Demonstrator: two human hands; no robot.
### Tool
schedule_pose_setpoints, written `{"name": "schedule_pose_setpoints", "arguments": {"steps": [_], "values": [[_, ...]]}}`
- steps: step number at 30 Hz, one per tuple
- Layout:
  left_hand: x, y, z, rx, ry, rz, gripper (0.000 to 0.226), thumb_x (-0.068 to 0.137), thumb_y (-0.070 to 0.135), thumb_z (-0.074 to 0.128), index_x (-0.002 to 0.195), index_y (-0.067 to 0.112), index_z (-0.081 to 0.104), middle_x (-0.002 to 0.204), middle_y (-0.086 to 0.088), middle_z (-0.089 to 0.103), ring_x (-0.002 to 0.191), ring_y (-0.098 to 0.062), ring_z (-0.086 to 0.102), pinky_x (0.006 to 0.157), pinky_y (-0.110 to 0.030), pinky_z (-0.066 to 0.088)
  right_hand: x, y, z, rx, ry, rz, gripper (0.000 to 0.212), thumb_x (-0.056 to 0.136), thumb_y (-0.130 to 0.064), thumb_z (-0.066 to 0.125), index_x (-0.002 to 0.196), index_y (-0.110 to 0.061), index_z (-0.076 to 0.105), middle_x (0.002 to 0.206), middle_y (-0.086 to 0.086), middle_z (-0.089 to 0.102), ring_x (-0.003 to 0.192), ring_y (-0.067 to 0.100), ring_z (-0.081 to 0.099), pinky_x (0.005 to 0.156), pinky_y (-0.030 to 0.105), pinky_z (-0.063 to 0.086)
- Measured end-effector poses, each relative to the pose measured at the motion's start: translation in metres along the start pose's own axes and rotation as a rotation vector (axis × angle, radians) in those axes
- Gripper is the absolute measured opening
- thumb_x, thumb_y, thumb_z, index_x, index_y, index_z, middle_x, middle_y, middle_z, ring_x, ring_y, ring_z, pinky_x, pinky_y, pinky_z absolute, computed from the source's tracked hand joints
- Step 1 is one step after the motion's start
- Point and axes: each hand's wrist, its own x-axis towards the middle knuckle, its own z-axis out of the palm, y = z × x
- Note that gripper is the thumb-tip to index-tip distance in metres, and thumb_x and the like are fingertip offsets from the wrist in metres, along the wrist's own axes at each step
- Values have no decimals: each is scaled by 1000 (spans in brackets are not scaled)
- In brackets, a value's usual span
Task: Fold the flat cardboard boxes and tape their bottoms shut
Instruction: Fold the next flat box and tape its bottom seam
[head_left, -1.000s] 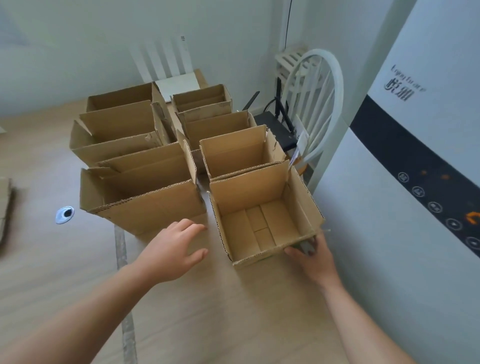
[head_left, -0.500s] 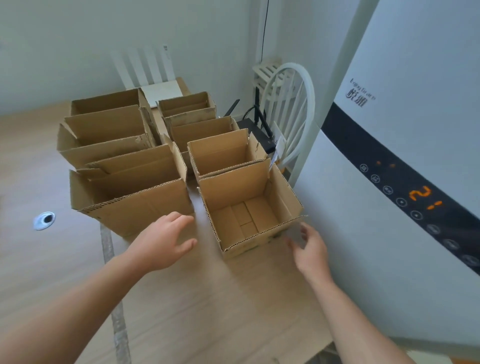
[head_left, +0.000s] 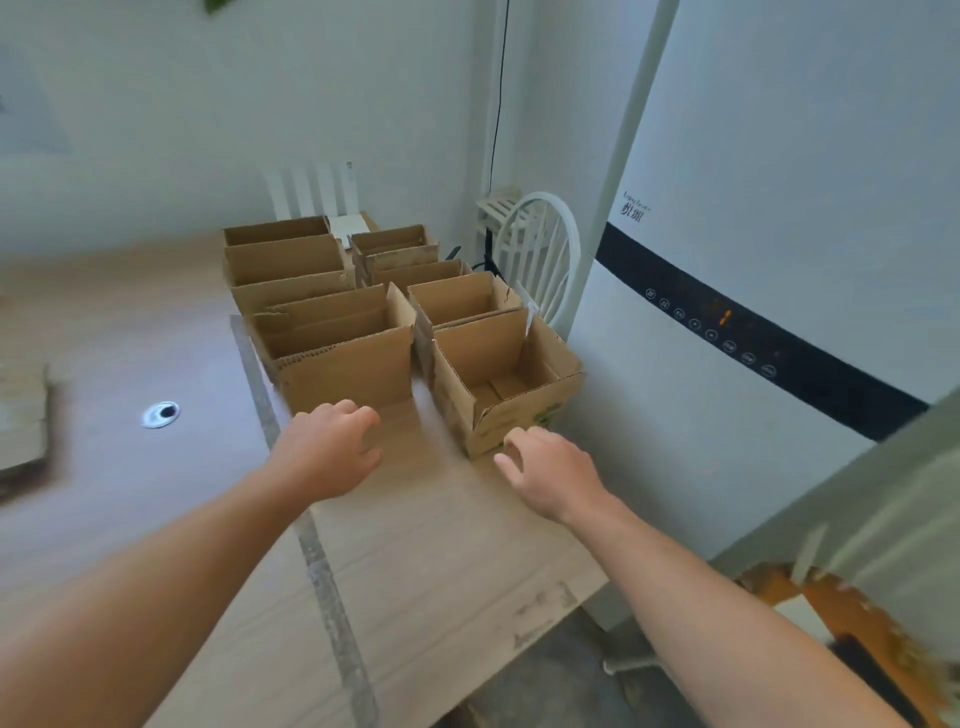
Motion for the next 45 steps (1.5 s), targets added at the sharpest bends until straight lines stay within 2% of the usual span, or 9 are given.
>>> {"name": "schedule_pose_setpoints", "arguments": {"steps": [3,7,10,16,19,24,31,37,45], "values": [[-48,-21,-19,25,82,-37,30,93,45,49,114,24,58,101,4,55,87,-19,52,71,-32,41,-18,-59,-10,-23,61,-106,34,99,-47,41,115,-20,56,109,3,61,103,29,58,75,39,43],[-109,-52,-40,30,133,-121,37,95,43,50,125,24,58,124,2,59,113,-24,55,82,-34,42,-37,-139,-22,-54,91,-239,36,100,-46,41,117,-19,56,112,5,62,103,30,58,82,42,48],[-146,-77,-56,56,144,-188,39,96,44,48,130,26,55,129,3,57,118,-22,52,85,-34,44,-46,-190,-28,-97,85,-342,34,101,-44,41,115,-17,56,110,6,62,100,30,59,82,42,49],[-206,-135,-76,32,167,-364,40,96,44,48,132,27,53,131,5,54,116,-20,54,79,-32,37,-39,-285,-29,-144,66,-462,35,101,-41,40,118,-15,56,115,9,61,104,32,58,84,43,47],[-231,-165,-79,32,164,-452,41,97,44,47,133,26,52,131,4,55,118,-21,53,87,-33,39,-29,-326,-14,-159,35,-513,35,101,-40,39,120,-15,55,117,9,59,108,33,56,79,40,40],[-269,-224,-80,42,127,-573,40,95,42,48,130,24,53,130,3,55,117,-23,52,91,-35,39,-8,-389,17,-161,-19,-607,36,101,-41,40,121,-15,56,117,5,58,106,31,57,74,37,41],[-295,-310,-81,66,66,-760,39,93,41,48,128,24,53,128,4,55,117,-21,51,81,-32,38,38,-468,57,-120,-83,-722,35,101,-41,40,118,-15,57,114,7,58,104,32,57,72,36,39],[-308,-367,-63,18,10,-877,43,93,42,47,133,25,50,132,3,51,120,-21,48,93,-37,46,80,-524,98,-163,-174,-809,25,99,-37,39,99,-16,52,102,6,55,98,33,57,70,35,36],[-286,-475,-31,0,-80,-871,36,94,38,44,125,22,52,127,3,54,112,-22,51,77,-33,37,130,-588,157,-205,-236,-742,28,100,-40,38,101,-17,54,104,5,57,97,32,58,68,35,36]]}}
